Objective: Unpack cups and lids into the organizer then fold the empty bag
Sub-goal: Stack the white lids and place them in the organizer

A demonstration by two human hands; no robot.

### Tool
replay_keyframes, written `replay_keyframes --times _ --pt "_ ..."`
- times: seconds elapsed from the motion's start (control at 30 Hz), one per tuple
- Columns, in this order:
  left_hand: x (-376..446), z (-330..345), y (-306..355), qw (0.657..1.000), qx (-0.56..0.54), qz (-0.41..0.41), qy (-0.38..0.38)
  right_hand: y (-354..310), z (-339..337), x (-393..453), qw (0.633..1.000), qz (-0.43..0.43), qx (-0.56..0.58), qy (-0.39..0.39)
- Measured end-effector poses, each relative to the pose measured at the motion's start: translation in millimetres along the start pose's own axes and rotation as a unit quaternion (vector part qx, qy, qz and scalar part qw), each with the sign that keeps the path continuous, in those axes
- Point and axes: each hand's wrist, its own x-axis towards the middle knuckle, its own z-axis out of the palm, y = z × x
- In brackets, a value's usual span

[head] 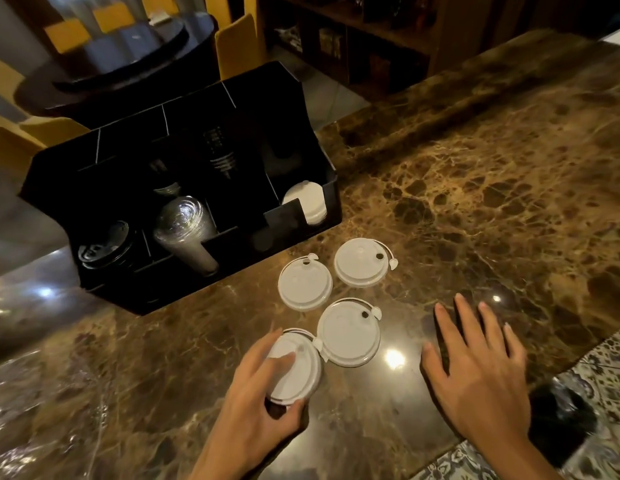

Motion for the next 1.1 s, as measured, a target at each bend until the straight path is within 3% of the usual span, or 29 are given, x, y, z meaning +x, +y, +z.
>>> replay_keyframes --times 0.13,0.3,0.47,0.67,0.93,1.1 --pt "-3.5 4.7 -2.7 0.998 0.041 -0.047 -0.014 0.9 -0.6 0.8 1.0 -0.001 0.007 0.003" --pt "-5.4 4.7 0.3 0.998 0.057 -0.033 0.017 0.1 -2.6 0.9 1.0 -0.001 0.01 -0.001" --pt "-14.3 4.1 -0.7 0.996 0.073 -0.042 0.0 -0.1 -3.6 0.4 1.0 0.001 0.006 -0.008" --pt "-23.1 0.6 -0.1 0.994 0.051 -0.065 0.067 0.6 -3.5 -0.2 1.0 0.002 0.01 -0.013" --pt "-30.7 -1.2 -5.0 0.994 0.05 -0.093 0.037 1.4 -0.1 -0.5 1.0 0.002 0.014 -0.001" --pt "-27.8 -1.3 -6.2 0.997 0.05 -0.054 0.036 1.6 1.5 -0.1 1.0 -0.003 0.012 0.011"
